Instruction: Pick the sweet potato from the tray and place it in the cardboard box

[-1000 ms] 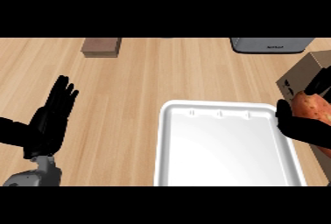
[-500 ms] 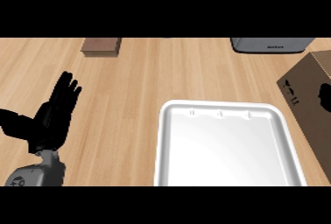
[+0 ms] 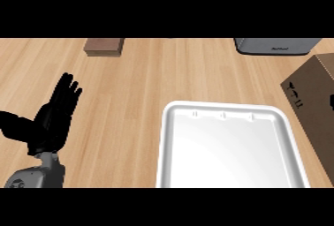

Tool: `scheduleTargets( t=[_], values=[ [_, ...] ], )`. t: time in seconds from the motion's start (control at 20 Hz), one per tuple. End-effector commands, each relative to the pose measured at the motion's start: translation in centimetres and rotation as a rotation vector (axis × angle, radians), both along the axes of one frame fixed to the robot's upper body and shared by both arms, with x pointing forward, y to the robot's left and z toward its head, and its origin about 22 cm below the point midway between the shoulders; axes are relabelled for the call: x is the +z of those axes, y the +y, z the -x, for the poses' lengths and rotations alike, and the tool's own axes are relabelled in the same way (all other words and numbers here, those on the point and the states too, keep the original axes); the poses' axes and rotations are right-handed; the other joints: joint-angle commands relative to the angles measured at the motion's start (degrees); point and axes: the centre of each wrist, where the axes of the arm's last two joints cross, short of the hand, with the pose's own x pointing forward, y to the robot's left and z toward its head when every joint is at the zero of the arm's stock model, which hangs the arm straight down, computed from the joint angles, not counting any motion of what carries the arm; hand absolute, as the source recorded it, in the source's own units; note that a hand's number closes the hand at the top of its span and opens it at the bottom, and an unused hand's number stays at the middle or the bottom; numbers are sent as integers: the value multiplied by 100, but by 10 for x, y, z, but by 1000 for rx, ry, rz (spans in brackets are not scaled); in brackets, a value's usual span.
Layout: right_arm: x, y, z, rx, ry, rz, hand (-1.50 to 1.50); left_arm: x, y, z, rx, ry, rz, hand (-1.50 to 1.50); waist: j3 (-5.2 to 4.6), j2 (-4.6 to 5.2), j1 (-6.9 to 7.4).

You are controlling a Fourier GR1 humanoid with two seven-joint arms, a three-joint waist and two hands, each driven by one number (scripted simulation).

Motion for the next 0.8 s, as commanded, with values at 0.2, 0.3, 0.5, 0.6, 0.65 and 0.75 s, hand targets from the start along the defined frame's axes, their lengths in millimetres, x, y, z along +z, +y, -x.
scheduleTargets(
  t=[0.2, 0.3, 0.5, 0.6, 0.65, 0.75],
  values=[
    [-36, -47, -16, -14, 88, -165, -150, 5, -2, 2, -8, -13, -5, 0, 43, -3, -15],
    [-43, -74, -10, 13, -5, -162, -150, 3, 0, 2, 10, -10, 4, 0, 48, 12, 9],
    [-20, -48, -15, 110, -343, -163, -150, 3, -2, 11, -6, 9, -4, 0, 50, -31, -23],
    [-18, -44, -21, 126, -451, -217, -150, 5, -3, 7, 16, -1, -7, 0, 50, -21, -20],
    [-13, -59, -14, 133, -501, -266, -150, -12, 13, 15, 2, 3, 18, 0, 44, -17, -37],
    [-7, -58, -12, 146, -539, -368, -150, 2, 3, -1, 23, 5, 8, 0, 42, -26, -120]
  ],
)
